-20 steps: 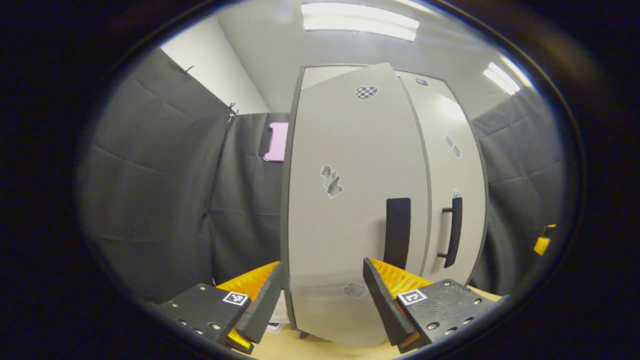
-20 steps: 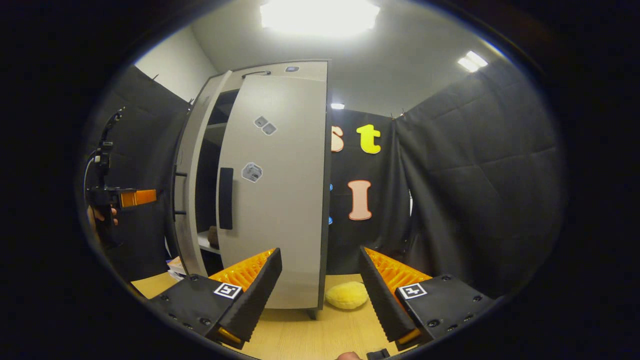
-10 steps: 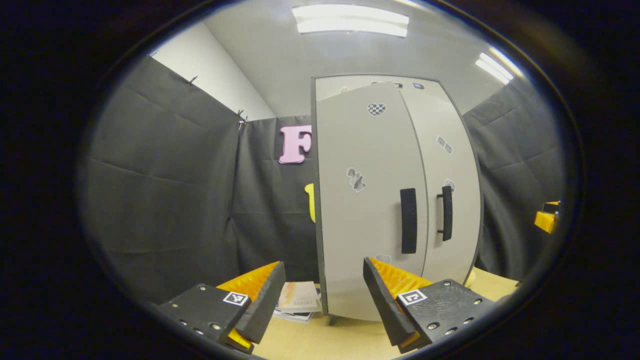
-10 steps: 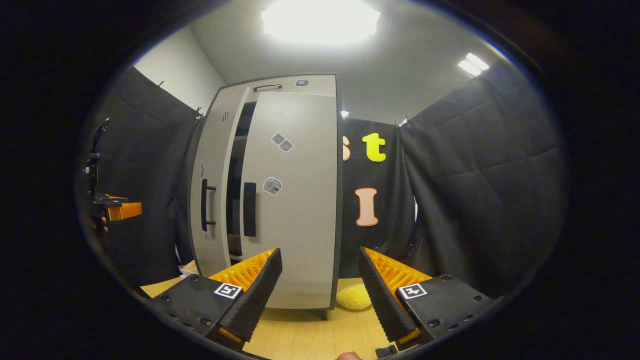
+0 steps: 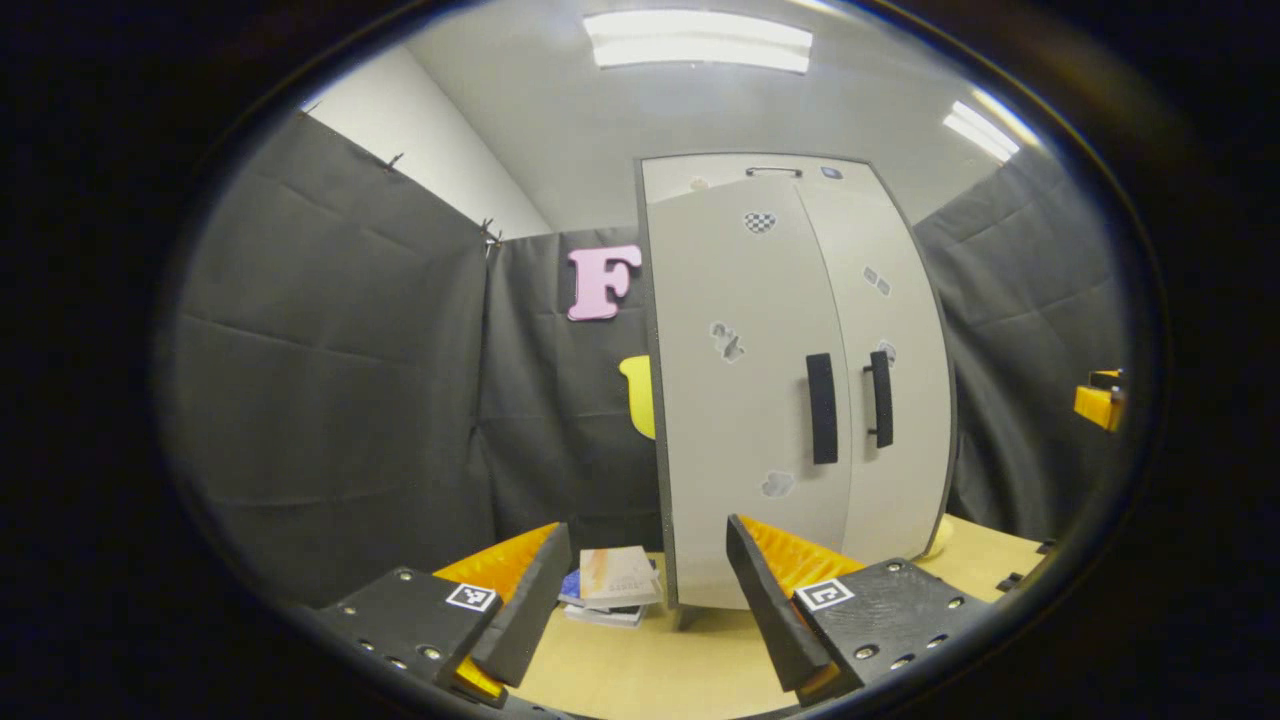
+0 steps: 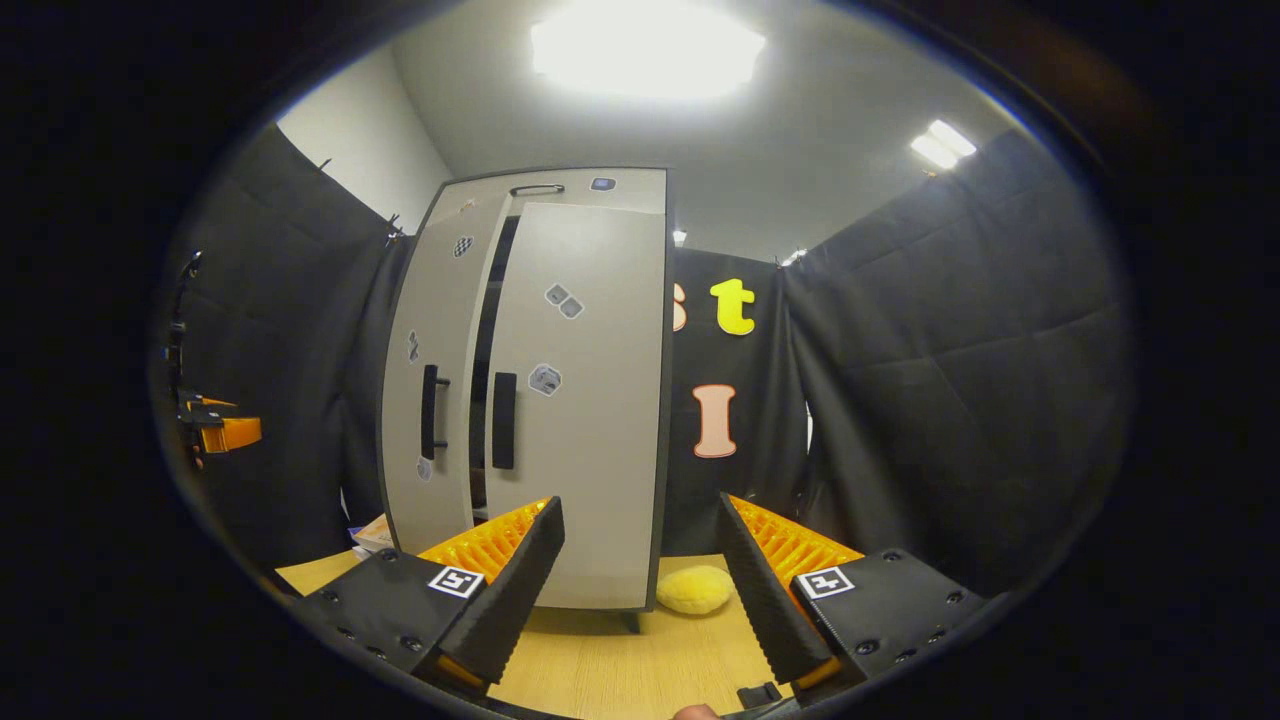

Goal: Grab one shoe with the right hand and put it into the shoe cabinet, grab the other shoe with the left hand and put it into the shoe cabinet; then close the right door with the right hand and the left door with the left hand.

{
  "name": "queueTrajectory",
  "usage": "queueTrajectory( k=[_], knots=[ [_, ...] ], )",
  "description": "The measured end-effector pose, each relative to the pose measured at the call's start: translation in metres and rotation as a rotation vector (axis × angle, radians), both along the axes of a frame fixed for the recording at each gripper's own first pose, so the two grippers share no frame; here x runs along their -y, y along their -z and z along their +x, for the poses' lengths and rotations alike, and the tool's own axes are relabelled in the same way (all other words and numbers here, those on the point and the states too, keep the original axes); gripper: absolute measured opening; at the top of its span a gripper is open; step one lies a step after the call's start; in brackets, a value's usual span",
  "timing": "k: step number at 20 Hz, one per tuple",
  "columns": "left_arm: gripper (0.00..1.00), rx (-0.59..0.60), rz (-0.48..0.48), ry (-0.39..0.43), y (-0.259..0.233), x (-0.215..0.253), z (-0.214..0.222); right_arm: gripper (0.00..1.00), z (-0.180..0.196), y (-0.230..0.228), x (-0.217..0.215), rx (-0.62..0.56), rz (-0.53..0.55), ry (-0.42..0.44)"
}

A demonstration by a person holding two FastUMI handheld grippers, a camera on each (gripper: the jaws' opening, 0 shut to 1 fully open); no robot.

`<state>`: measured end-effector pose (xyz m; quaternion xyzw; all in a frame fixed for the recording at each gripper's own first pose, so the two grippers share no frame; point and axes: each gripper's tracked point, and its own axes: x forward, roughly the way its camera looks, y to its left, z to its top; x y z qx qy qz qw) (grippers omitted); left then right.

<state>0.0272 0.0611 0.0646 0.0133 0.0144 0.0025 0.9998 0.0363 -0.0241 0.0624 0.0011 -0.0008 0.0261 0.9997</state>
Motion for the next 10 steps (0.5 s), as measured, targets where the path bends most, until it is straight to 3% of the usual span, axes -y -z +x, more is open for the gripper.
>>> queueTrajectory(
  k=[2,3,5,6,7,8,10],
  knots=[
    [0.92,-0.001,0.002,-0.011,0.005,-0.006,-0.002,0.98,-0.004,0.001,0.002,0.0,-0.001,0.001],
    [0.96,0.004,0.0,-0.012,0.005,-0.007,-0.005,0.98,-0.006,0.002,0.002,0.001,0.004,0.0],
    [0.96,0.01,-0.002,-0.011,0.004,-0.012,-0.019,0.98,-0.012,0.005,0.003,-0.003,0.019,-0.001],
    [0.92,0.007,0.001,-0.014,0.005,-0.015,-0.026,0.97,-0.015,0.008,0.005,-0.007,0.023,0.002],
    [0.96,0.005,0.005,-0.016,0.005,-0.017,-0.029,0.98,-0.015,0.009,0.006,-0.011,0.025,0.007],
    [0.92,0.004,0.009,-0.019,0.005,-0.019,-0.03,0.98,-0.015,0.01,0.008,-0.014,0.025,0.011],
    [0.96,0.0,0.01,-0.021,0.006,-0.022,-0.031,0.98,-0.016,0.012,0.008,-0.018,0.023,0.015]
  ],
)
